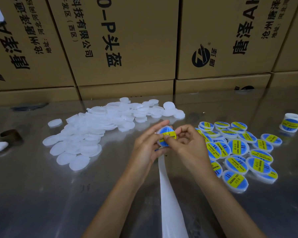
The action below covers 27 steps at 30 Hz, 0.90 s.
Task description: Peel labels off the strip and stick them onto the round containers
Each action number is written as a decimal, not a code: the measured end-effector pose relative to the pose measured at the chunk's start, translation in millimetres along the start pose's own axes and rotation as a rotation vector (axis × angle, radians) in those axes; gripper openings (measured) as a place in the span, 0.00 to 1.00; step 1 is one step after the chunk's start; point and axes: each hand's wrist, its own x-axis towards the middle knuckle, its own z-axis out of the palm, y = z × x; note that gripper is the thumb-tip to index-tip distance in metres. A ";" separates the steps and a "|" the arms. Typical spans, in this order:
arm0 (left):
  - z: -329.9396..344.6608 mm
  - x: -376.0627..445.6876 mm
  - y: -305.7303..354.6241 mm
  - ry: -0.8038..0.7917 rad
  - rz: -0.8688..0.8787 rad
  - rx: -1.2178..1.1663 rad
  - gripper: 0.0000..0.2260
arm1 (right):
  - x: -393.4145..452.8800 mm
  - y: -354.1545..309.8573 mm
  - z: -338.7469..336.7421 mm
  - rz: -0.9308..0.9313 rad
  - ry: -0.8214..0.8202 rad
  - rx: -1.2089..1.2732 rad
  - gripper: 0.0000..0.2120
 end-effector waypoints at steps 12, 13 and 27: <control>-1.7 -0.9 1.5 -0.013 -0.090 -0.411 0.18 | -7.1 5.2 -3.1 -0.103 0.077 -0.504 0.28; -0.2 -1.4 0.4 -0.015 -0.090 -0.407 0.20 | -8.0 5.5 -2.3 -0.127 0.083 -0.536 0.28; 0.5 -2.8 -8.0 -0.032 0.065 0.056 0.17 | -0.2 9.0 -12.6 -0.340 0.164 -0.467 0.15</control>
